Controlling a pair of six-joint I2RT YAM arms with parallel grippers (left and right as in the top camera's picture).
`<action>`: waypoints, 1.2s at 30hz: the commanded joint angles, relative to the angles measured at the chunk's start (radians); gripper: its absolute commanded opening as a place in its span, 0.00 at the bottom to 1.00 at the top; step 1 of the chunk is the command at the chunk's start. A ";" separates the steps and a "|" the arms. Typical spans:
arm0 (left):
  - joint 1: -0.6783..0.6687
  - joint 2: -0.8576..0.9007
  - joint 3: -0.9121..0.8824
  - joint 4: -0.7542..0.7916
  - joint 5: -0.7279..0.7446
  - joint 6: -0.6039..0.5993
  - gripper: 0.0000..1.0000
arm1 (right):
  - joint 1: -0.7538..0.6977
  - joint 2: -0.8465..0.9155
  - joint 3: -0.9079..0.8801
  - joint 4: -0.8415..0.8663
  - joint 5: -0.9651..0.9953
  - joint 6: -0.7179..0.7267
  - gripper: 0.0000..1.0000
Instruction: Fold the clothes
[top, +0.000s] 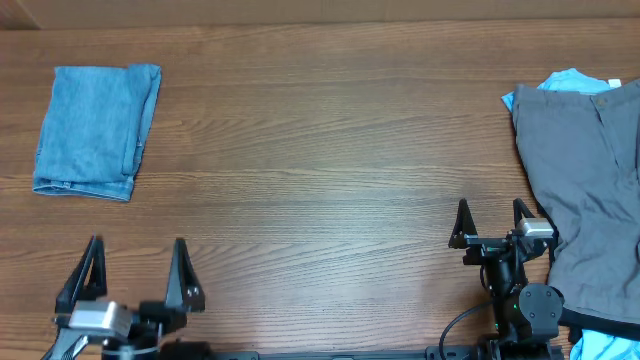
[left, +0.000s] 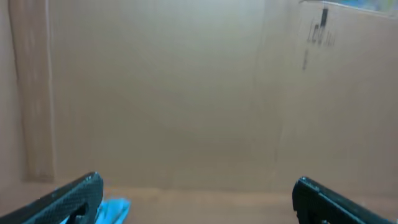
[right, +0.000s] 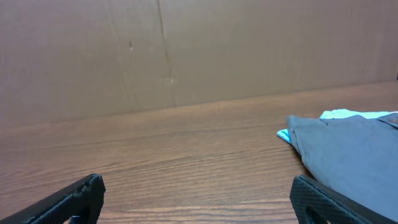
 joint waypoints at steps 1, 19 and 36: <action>-0.006 -0.011 -0.115 0.167 0.020 0.004 1.00 | -0.006 -0.005 -0.010 0.005 0.006 -0.003 1.00; -0.006 -0.012 -0.525 0.513 -0.049 0.003 1.00 | -0.006 -0.005 -0.010 0.005 0.006 -0.003 1.00; -0.006 -0.012 -0.680 0.352 -0.197 0.004 1.00 | -0.006 -0.005 -0.010 0.005 0.006 -0.003 1.00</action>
